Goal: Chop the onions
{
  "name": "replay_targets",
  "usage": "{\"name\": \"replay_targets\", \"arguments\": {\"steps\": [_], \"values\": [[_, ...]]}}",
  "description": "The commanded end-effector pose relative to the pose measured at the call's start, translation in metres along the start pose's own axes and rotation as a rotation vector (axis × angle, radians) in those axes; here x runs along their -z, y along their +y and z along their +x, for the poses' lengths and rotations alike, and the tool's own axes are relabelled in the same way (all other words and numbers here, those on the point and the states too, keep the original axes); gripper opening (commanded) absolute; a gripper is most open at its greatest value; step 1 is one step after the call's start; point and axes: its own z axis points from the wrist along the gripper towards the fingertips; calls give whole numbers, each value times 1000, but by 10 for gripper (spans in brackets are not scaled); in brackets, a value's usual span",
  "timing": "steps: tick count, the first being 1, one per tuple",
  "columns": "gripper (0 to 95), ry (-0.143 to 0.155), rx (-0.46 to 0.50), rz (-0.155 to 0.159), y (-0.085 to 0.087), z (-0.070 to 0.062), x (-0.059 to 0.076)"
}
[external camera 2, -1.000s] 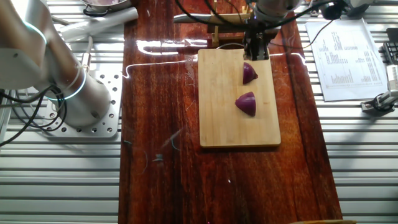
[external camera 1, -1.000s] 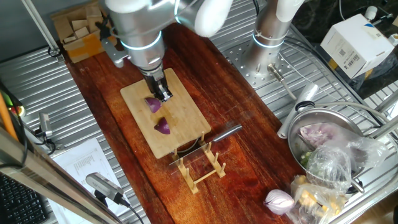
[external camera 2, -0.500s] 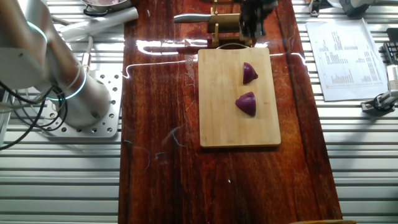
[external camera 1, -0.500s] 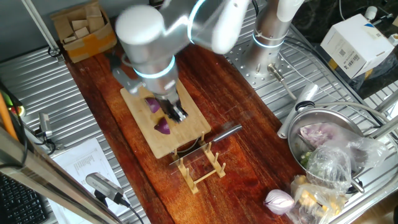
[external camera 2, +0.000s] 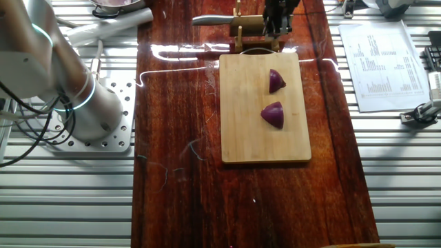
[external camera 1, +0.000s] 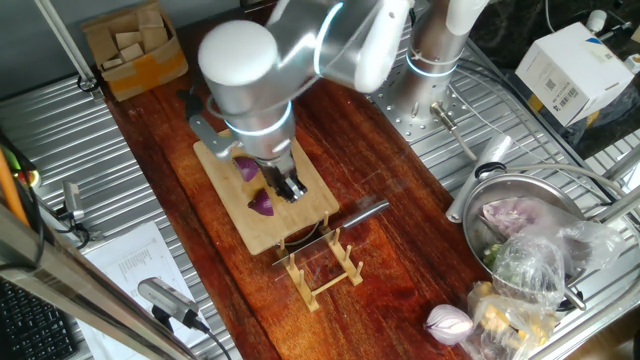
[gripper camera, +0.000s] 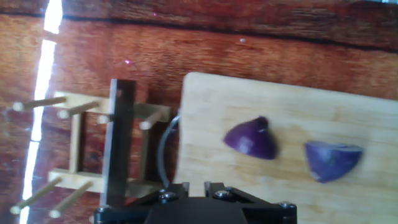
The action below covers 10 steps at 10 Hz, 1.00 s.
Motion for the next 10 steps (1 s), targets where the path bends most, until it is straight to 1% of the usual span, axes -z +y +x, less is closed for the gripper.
{"name": "replay_targets", "arguments": {"steps": [1, 2, 3, 4, 6, 7, 8, 9, 10], "values": [[570, -3, -44, 15, 22, -4, -3], [570, 1, -37, 20, 22, -4, -3], [570, 6, -17, 2, 22, -4, -3], [760, 6, -12, -4, 22, -4, -3], [760, 1, -43, -3, 36, -7, -14], [760, -2, -74, -1, 52, -13, -24], [760, -4, -89, 2, 61, -16, -27], [760, -4, -92, 10, 65, -17, -29], [760, -4, -77, 9, 65, -17, -29]]}}
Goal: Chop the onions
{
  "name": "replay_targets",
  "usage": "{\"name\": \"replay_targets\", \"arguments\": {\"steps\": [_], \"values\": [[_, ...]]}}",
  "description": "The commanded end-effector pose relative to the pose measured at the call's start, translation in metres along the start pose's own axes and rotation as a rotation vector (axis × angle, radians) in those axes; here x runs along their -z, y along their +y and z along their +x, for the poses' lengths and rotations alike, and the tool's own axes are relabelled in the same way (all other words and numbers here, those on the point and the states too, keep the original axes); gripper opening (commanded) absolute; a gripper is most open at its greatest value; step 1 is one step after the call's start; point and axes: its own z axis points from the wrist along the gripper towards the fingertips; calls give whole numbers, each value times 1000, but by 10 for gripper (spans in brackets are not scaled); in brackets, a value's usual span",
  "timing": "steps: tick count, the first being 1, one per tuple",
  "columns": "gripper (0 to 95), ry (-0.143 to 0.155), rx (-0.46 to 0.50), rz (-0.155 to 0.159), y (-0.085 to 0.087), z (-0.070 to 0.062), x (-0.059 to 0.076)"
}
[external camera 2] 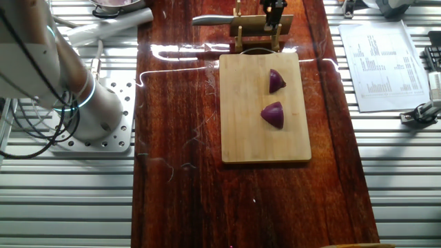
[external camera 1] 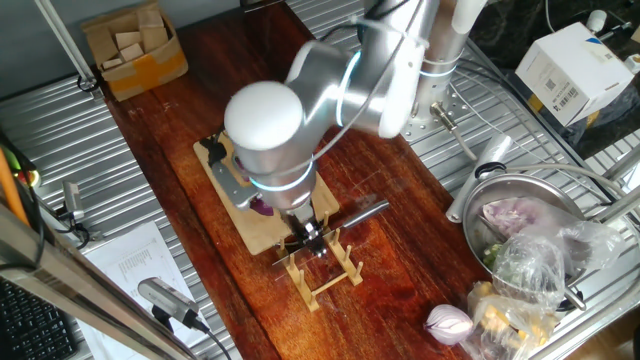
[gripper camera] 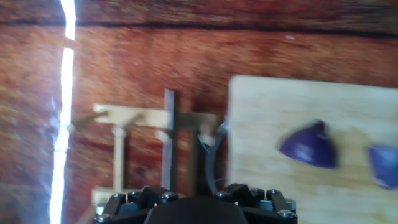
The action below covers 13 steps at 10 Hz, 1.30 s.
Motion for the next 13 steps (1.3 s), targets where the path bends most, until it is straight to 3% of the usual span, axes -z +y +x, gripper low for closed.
{"name": "replay_targets", "arguments": {"steps": [1, 2, 3, 4, 5, 11, 13], "values": [[760, -5, 0, 26, -1, 3, 1], [760, 0, -6, 45, -1, 3, 1], [760, 0, -6, 45, -1, 3, 1], [760, -13, -14, 63, 2, 9, -6], [570, -26, -16, 65, 2, 16, -12], [570, -51, -29, 67, 4, 22, -18], [570, -72, -30, 68, 3, 28, -27]]}}
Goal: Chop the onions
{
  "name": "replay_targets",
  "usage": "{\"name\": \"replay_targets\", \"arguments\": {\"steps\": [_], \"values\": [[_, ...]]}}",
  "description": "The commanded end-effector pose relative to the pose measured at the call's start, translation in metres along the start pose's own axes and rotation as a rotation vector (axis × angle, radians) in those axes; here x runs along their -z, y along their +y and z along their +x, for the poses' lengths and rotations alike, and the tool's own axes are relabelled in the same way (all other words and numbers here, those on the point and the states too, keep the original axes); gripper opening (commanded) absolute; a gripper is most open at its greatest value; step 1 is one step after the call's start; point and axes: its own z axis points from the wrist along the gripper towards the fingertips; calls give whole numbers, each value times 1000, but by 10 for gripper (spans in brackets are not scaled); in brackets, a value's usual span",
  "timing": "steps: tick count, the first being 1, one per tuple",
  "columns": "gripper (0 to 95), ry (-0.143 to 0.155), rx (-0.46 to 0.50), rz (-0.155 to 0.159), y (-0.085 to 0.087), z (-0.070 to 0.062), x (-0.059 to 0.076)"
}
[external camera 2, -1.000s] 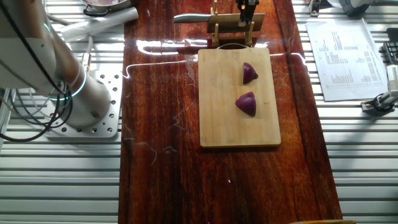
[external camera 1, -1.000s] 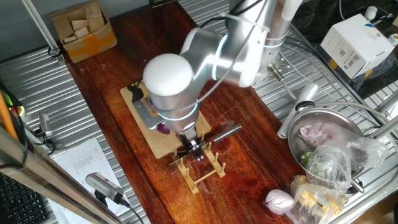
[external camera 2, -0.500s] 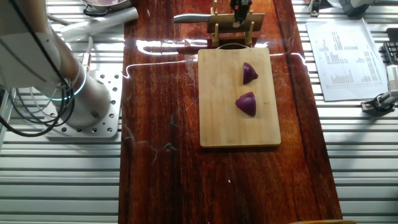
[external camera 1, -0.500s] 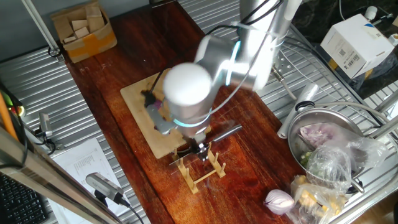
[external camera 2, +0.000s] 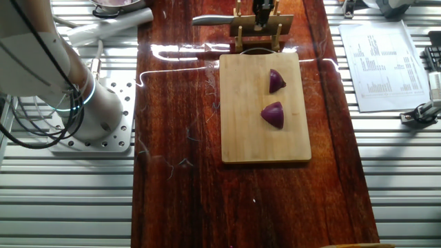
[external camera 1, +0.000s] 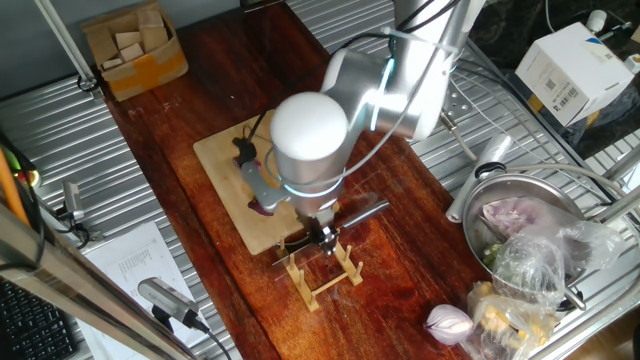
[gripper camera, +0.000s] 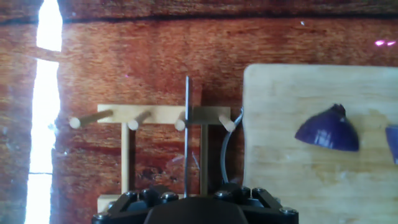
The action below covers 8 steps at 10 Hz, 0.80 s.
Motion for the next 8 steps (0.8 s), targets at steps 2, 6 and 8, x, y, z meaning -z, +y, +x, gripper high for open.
{"name": "replay_targets", "arguments": {"steps": [2, 6, 8], "values": [[570, -18, 2, 0, -2, 4, -10], [570, -29, 6, -4, 1, 1, -17], [380, -26, 7, -17, 1, -6, -16]]}}
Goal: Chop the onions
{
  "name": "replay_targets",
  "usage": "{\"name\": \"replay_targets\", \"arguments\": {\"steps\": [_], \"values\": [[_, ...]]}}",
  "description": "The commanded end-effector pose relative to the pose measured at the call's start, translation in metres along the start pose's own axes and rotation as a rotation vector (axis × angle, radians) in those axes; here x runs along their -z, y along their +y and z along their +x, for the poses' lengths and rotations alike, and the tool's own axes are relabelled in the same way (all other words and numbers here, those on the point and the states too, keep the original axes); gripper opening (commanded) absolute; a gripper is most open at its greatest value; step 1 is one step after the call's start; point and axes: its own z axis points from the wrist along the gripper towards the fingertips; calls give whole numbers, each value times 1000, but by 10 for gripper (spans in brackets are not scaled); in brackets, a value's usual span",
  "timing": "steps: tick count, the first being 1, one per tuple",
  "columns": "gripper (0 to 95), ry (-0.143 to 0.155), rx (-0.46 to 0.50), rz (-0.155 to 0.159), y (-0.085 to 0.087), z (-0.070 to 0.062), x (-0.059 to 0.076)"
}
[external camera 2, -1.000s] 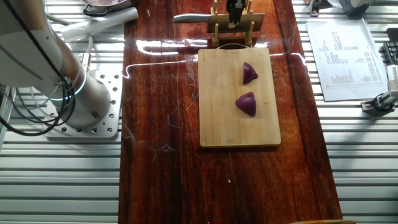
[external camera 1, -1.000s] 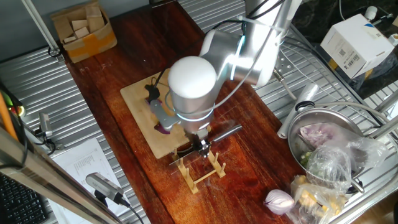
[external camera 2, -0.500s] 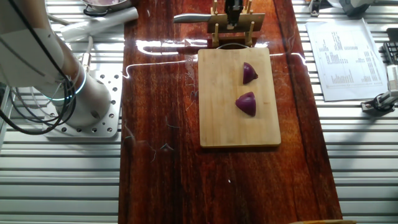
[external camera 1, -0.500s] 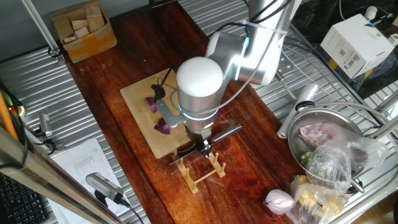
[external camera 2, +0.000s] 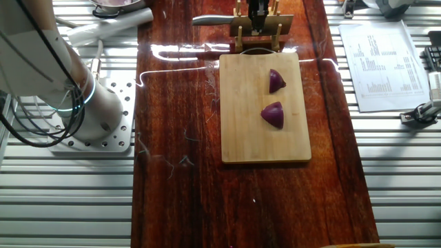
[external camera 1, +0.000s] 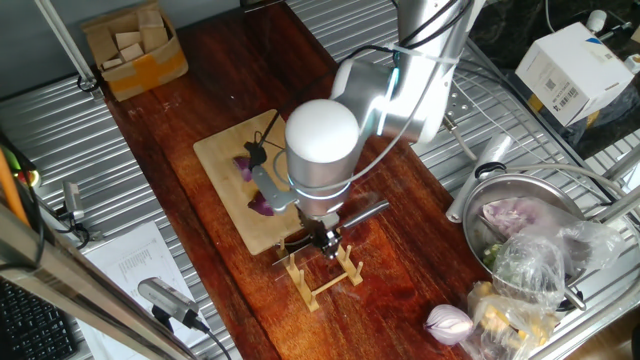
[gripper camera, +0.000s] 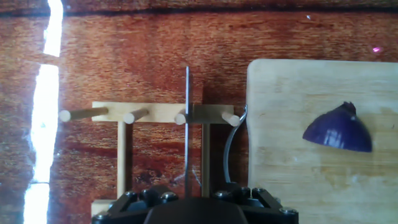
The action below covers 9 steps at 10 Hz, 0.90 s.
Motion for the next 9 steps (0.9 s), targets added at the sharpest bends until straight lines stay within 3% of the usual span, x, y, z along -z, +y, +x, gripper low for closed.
{"name": "replay_targets", "arguments": {"steps": [1, 9], "values": [[380, 5, 3, -7, 1, -2, -1], [380, 1, 1, -7, 1, 5, -9]]}}
